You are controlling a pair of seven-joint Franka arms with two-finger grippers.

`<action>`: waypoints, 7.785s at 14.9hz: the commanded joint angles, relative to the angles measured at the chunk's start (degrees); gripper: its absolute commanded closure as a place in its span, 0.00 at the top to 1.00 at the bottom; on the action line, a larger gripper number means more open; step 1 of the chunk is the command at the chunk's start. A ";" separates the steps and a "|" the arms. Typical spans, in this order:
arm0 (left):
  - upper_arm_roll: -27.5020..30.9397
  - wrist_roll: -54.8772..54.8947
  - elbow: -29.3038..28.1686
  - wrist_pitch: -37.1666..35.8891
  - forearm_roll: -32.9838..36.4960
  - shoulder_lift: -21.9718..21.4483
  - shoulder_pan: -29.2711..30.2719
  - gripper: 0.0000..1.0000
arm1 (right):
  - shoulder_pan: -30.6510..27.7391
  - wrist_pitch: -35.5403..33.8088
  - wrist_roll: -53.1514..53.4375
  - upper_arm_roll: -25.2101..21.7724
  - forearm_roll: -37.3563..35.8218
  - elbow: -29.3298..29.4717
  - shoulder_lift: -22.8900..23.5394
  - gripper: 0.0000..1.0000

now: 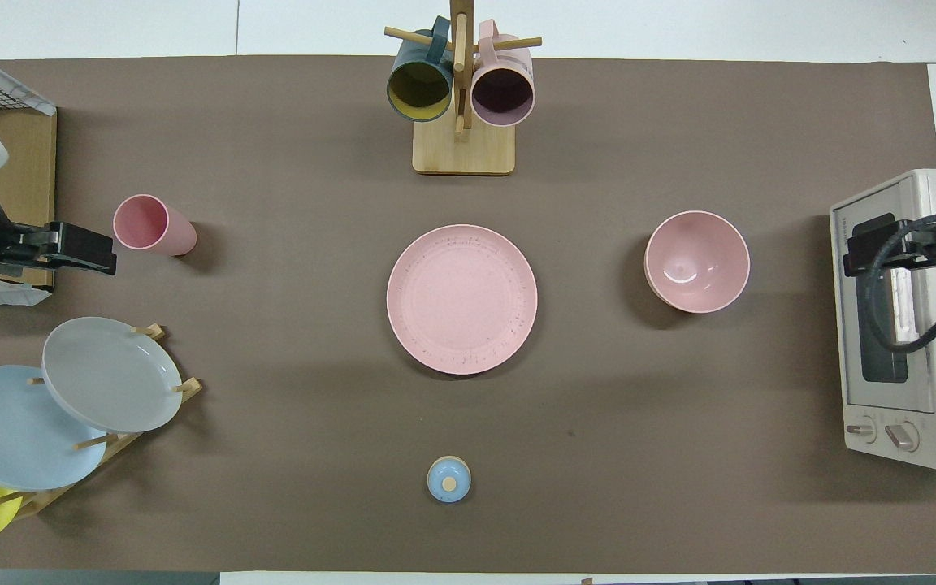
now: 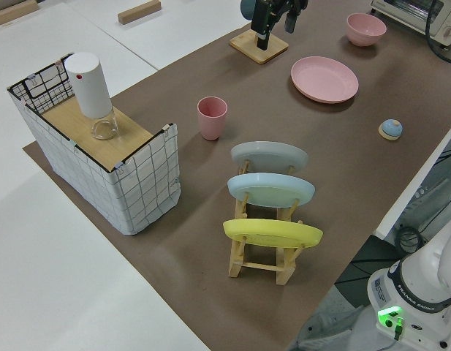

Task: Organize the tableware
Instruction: 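Reach the right gripper toward the pink bowl, then grasp the rim of the pink bowl with the right gripper, then carry the bowl over the pink plate while the left gripper grasps the cup, then release the bowl onto the plate while the left gripper lifts the cup, then carry the pink cup with the left gripper and lower it into the bowl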

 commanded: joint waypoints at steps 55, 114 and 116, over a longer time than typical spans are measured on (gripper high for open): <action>0.32 2.03 5.07 23.68 2.39 24.73 1.94 1.00 | 40.11 29.28 40.41 1.73 -1.61 9.33 35.55 0.00; -1.00 -65.47 7.62 24.56 3.97 28.87 -35.06 0.00 | 6.54 -4.64 -2.03 -6.18 1.48 0.45 1.71 1.00; -1.00 -65.47 7.01 25.78 3.97 28.87 -35.06 0.00 | 6.54 -4.11 -2.11 -6.70 1.74 0.28 1.80 1.00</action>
